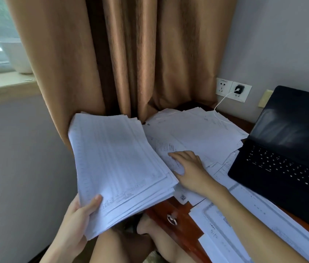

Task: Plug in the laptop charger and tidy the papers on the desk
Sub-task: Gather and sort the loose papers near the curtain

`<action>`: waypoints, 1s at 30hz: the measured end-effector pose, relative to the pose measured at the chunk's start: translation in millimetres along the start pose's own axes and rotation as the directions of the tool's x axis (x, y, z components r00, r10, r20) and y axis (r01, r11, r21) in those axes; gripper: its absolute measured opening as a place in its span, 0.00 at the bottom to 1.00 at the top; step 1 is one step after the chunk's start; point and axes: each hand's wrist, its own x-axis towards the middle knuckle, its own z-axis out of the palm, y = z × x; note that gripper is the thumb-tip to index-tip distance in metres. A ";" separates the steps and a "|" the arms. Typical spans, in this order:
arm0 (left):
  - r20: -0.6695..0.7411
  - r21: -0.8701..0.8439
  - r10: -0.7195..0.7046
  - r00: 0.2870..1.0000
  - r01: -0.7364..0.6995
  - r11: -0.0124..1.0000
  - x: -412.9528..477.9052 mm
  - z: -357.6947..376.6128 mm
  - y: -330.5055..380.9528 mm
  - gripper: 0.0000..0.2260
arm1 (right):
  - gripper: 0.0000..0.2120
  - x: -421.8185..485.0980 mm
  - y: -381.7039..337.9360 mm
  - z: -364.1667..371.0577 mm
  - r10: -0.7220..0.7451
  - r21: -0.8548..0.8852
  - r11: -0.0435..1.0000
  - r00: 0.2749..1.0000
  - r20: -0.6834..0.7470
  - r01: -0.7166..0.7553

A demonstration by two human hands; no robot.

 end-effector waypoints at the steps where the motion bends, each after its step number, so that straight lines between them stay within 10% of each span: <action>1: -0.018 -0.001 0.000 1.000 0.000 1.000 1.6 -1.9 0.8 0.12 | 0.32 2.3 -1.6 1.1 -0.010 -0.048 0.999 0.999 0.037 0.012; 13: -0.158 -0.022 -0.013 0.987 0.009 1.000 10.6 -39.1 10.0 0.10 | 0.52 17.3 -16.7 -7.7 0.106 -0.243 0.969 0.972 0.210 -0.053; 25: -0.153 -0.052 -0.006 0.988 -0.002 0.999 4.8 -57.7 4.6 0.11 | 0.35 37.5 -2.3 7.7 -0.228 -0.447 0.880 0.968 -0.103 0.160; 30: -0.134 -0.071 -0.016 0.991 0.006 0.997 4.3 -59.0 3.7 0.12 | 0.28 35.8 3.5 -5.3 -0.262 -0.403 0.885 0.965 -0.013 0.235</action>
